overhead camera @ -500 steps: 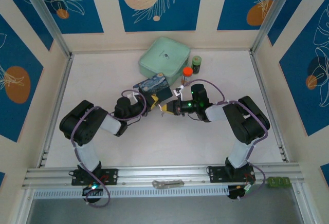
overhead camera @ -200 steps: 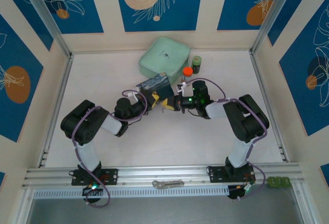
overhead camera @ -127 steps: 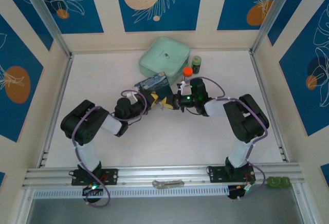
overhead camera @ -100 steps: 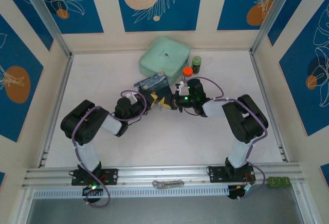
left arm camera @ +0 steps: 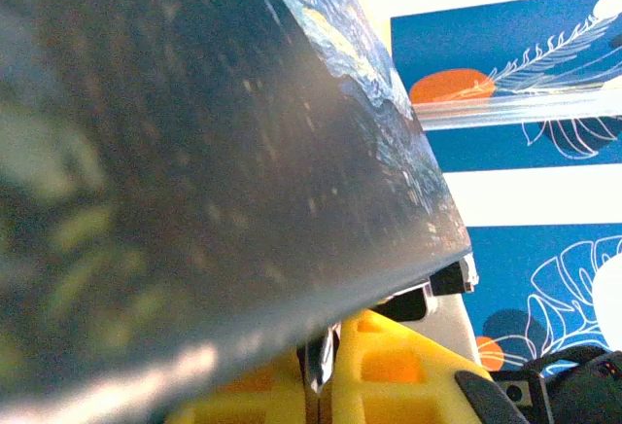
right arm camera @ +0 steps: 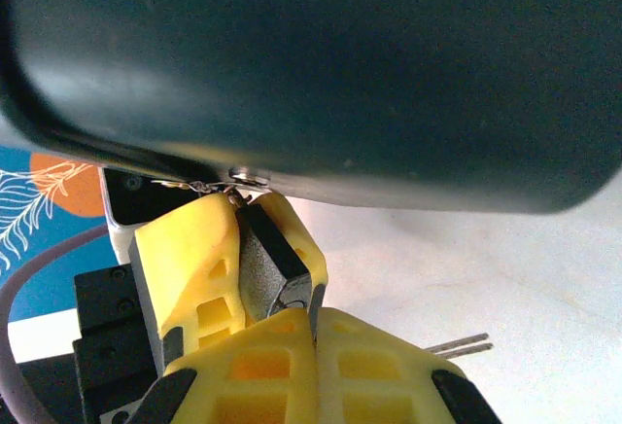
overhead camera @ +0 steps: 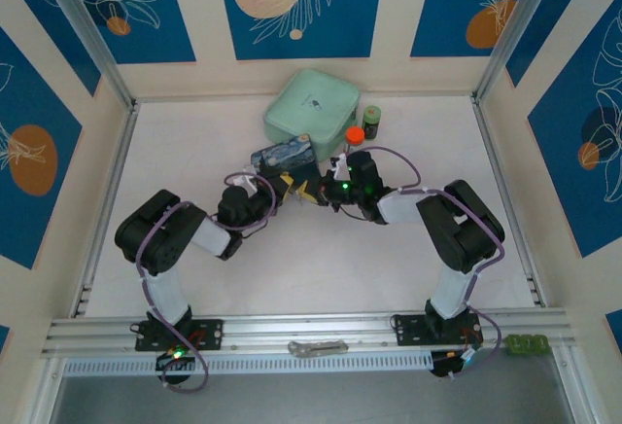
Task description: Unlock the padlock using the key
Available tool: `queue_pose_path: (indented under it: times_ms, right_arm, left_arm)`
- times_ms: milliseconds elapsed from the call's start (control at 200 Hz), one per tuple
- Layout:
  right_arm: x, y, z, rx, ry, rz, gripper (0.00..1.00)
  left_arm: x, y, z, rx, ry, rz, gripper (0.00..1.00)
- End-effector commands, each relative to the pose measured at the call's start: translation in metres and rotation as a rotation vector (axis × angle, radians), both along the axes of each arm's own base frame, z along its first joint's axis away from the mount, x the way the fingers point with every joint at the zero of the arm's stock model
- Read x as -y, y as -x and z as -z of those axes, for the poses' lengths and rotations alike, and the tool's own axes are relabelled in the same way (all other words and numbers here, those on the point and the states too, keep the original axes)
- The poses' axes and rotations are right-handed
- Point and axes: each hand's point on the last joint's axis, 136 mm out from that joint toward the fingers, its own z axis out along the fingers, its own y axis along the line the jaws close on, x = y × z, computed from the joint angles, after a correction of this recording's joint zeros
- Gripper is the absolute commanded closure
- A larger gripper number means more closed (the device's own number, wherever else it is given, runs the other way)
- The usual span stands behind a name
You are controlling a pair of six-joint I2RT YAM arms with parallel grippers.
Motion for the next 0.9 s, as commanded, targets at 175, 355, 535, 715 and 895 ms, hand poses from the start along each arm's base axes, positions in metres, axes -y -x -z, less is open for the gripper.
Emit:
queue_pose_path:
  times_ms: [175,355,535,715,895]
  right_arm:
    - [0.000,-0.001,-0.026,0.161,-0.030,-0.036,0.92]
    - [0.006,0.015,-0.028,0.185,-0.033,-0.095,0.80]
    - [0.004,0.025,-0.026,0.187,-0.061,-0.146,0.76]
    - [0.017,0.030,-0.011,0.190,0.041,-0.109,0.66]
    - [0.036,0.039,-0.008,0.264,0.317,-0.120,0.56]
  left_arm:
    - [0.041,0.043,-0.031,0.087,0.075,0.223,1.00]
    - [0.031,0.037,-0.017,0.047,0.016,0.190,1.00]
    - [0.030,0.034,-0.017,0.042,0.010,0.180,1.00]
    - [0.030,0.034,-0.018,0.037,0.000,0.179,1.00]
    - [0.028,0.033,-0.015,0.024,-0.039,0.169,1.00]
